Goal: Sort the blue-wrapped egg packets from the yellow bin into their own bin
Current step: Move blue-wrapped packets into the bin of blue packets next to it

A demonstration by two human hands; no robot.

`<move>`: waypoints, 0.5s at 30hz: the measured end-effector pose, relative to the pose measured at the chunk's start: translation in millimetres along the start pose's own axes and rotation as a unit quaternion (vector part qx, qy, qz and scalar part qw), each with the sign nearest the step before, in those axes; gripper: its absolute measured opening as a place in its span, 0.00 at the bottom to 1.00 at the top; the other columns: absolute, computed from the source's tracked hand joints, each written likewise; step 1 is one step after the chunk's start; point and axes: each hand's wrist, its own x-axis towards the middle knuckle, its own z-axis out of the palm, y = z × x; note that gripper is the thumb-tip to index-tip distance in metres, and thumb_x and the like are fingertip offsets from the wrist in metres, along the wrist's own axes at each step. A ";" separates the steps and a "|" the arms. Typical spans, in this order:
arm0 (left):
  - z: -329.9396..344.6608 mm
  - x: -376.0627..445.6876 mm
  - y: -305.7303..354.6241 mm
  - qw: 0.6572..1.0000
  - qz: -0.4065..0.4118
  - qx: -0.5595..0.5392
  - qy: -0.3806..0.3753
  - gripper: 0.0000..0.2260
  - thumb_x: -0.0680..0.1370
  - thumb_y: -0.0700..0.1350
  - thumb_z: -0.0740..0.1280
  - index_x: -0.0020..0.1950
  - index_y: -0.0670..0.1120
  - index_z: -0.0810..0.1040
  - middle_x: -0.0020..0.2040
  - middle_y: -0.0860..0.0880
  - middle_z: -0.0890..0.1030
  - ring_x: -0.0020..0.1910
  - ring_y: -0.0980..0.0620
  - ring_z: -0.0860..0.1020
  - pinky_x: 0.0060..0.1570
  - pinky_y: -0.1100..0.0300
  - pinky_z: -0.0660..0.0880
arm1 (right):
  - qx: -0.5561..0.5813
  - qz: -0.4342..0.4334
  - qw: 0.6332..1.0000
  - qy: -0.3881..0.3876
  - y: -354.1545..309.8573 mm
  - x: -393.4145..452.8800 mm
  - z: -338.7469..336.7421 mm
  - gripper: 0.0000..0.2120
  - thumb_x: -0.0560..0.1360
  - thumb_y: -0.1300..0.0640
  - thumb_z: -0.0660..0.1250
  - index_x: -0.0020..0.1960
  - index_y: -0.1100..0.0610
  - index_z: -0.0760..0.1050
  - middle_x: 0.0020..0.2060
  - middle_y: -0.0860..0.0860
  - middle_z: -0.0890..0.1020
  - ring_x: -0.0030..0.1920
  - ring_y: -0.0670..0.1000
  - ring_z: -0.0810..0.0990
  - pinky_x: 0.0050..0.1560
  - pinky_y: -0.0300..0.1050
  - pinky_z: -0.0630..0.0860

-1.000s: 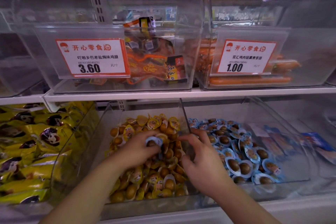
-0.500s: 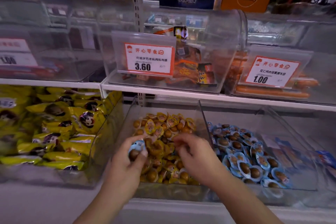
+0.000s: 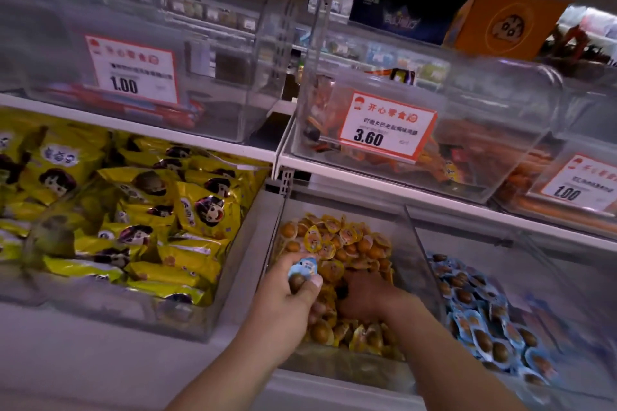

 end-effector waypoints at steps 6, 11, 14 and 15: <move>-12.2 -8.3 -2.5 1.000 0.004 0.014 -0.020 0.10 0.80 0.42 0.67 0.58 0.55 0.76 0.36 0.50 0.81 0.33 0.57 0.81 0.31 0.67 0.75 | 0.117 -0.009 0.993 0.009 5.3 -1.4 4.2 0.27 0.63 0.38 0.71 0.61 0.45 0.79 0.55 0.46 0.84 0.54 0.47 0.82 0.54 0.44 0.79; -14.5 -8.7 -2.9 1.000 -0.001 0.010 -0.024 0.09 0.80 0.42 0.67 0.55 0.57 0.75 0.38 0.52 0.82 0.40 0.49 0.84 0.39 0.56 0.80 | 0.360 -0.005 0.931 0.063 0.2 -7.3 3.9 0.06 0.71 0.55 0.75 0.48 0.50 0.86 0.44 0.45 0.87 0.47 0.44 0.85 0.47 0.37 0.81; -9.3 -5.4 -1.9 1.000 -0.008 -0.019 -0.013 0.09 0.80 0.42 0.67 0.54 0.57 0.76 0.41 0.52 0.82 0.38 0.52 0.84 0.36 0.61 0.80 | 0.514 0.009 0.853 0.091 -9.2 -21.0 -12.0 0.07 0.70 0.56 0.76 0.48 0.54 0.86 0.45 0.53 0.88 0.48 0.52 0.86 0.47 0.47 0.82; -6.6 -3.9 -2.0 0.999 -0.013 -0.031 -0.011 0.09 0.80 0.42 0.67 0.54 0.57 0.76 0.37 0.53 0.82 0.37 0.51 0.84 0.37 0.59 0.80 | 0.567 0.009 0.818 0.098 -11.9 -27.2 -18.2 0.06 0.71 0.59 0.75 0.48 0.56 0.86 0.46 0.56 0.87 0.47 0.55 0.85 0.44 0.49 0.82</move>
